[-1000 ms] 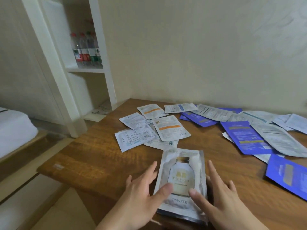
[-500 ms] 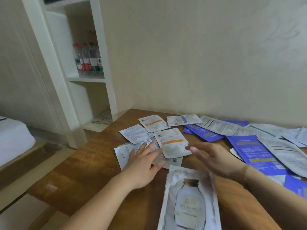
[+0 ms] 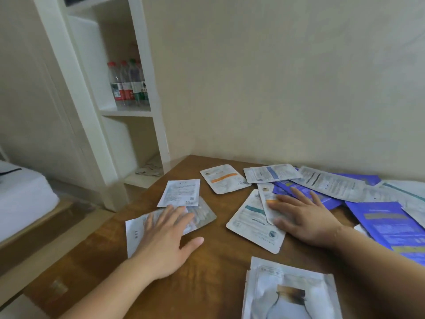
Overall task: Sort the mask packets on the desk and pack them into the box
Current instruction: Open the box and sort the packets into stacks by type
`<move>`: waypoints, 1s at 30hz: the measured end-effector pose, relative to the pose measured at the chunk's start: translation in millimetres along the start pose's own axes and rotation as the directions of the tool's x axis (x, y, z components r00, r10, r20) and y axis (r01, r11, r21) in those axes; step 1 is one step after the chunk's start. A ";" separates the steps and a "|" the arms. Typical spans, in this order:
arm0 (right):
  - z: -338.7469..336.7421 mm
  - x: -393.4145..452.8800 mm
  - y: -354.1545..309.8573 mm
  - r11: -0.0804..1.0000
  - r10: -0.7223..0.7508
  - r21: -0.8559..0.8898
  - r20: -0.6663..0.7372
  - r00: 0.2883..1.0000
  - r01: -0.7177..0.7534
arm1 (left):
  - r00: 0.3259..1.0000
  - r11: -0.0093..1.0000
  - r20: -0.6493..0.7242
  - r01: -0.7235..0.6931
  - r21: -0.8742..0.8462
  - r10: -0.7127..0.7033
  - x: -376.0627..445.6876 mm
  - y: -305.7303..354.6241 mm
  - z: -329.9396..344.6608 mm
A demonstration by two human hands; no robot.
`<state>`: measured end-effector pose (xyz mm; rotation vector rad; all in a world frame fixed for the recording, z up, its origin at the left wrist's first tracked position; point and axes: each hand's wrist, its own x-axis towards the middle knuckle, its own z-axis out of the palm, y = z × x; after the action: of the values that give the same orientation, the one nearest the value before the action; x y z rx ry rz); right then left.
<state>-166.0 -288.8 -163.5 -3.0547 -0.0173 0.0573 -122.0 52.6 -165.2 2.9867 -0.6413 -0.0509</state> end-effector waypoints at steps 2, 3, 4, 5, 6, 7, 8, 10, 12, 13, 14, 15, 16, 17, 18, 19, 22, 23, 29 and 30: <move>-3.9 6.1 -8.5 0.996 -0.043 -0.076 -0.073 0.996 0.038 | 0.999 0.999 0.020 -0.027 0.030 0.026 9.8 2.8 -0.8; -8.2 9.9 -17.4 0.994 -0.089 -0.076 -0.128 0.988 0.080 | 0.997 0.999 0.060 -0.046 0.019 0.044 12.5 5.3 -1.0; -13.5 14.7 -29.3 0.988 -0.152 -0.033 -0.171 0.973 0.148 | 0.992 0.997 0.097 -0.078 -0.002 0.078 13.1 7.9 -1.5; -20.2 19.6 -44.7 0.971 -0.227 0.036 -0.183 0.956 0.238 | 0.984 0.992 0.126 -0.128 -0.020 0.130 11.5 10.3 -1.4; -27.2 25.2 -61.8 0.941 -0.312 0.090 -0.149 0.938 0.327 | 0.970 0.981 0.147 -0.190 -0.032 0.192 8.5 12.8 -1.9; -32.6 31.5 -78.7 0.909 -0.398 0.106 -0.065 0.915 0.402 | 0.954 0.968 0.162 -0.249 -0.035 0.251 4.8 14.3 -2.2; -35.5 38.2 -94.7 0.887 -0.457 0.100 0.059 0.888 0.450 | 0.941 0.956 0.167 -0.293 -0.029 0.294 1.5 14.3 -2.1; -34.9 50.0 -116.3 0.875 -0.483 0.094 0.232 0.844 0.474 | 0.938 0.948 0.145 -0.317 -0.002 0.314 -1.5 9.4 -1.9; -30.4 57.8 -123.6 0.889 -0.455 0.070 0.266 0.850 0.453 | 0.951 0.960 0.137 -0.278 -0.002 0.276 -0.8 -3.0 -2.3; -28.7 58.8 -124.9 0.892 -0.445 0.047 0.266 0.855 0.450 | 0.957 0.967 0.141 -0.253 -0.010 0.252 0.1 -11.3 -3.0; -27.8 58.5 -125.3 0.895 -0.436 0.027 0.268 0.859 0.446 | 0.963 0.973 0.141 -0.230 -0.016 0.230 1.4 -21.1 -4.2; -28.0 57.0 -126.1 0.896 -0.431 0.019 0.270 0.861 0.443 | 0.968 0.978 0.143 -0.206 -0.013 0.206 3.2 -32.2 -5.0; -28.0 54.7 -127.4 0.897 -0.428 0.018 0.278 0.860 0.441 | 0.972 0.983 0.151 -0.181 -0.003 0.180 5.3 -43.7 -6.1; -27.1 53.3 -128.7 0.898 -0.427 0.015 0.274 0.862 0.440 | 0.975 0.988 0.158 -0.156 0.003 0.153 8.2 -55.3 -7.3; -25.5 52.5 -129.8 0.901 -0.420 0.008 0.270 0.866 0.434 | 0.978 0.991 0.162 -0.134 -0.004 0.133 12.7 -66.1 -7.8; -23.6 52.2 -131.8 0.904 -0.409 -0.010 0.272 0.871 0.427 | 0.980 0.993 0.162 -0.116 -0.026 0.119 17.9 -74.9 -8.0; -22.3 49.8 -142.4 0.901 -0.365 -0.136 0.277 0.889 0.412 | 0.990 0.986 0.107 -0.078 -0.145 0.094 34.4 -87.5 -6.9; -22.0 47.8 -146.5 0.893 -0.360 -0.176 0.275 0.892 0.414 | 0.993 0.979 0.072 -0.074 -0.190 0.090 38.7 -86.6 -6.3; -28.9 -20.1 -198.8 0.820 -0.425 -0.275 0.297 0.855 0.503 | 0.948 0.914 -0.120 -0.315 -0.257 0.293 -1.5 -73.8 -16.1; -30.2 -39.6 -211.0 0.784 -0.476 -0.282 0.301 0.827 0.553 | 0.922 0.896 -0.092 -0.386 -0.217 0.375 -19.0 -75.0 -15.6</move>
<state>-206.4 -81.7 -113.7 -3.2454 -0.9897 0.3856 -107.9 129.8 -156.2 2.5802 -1.1176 -0.0252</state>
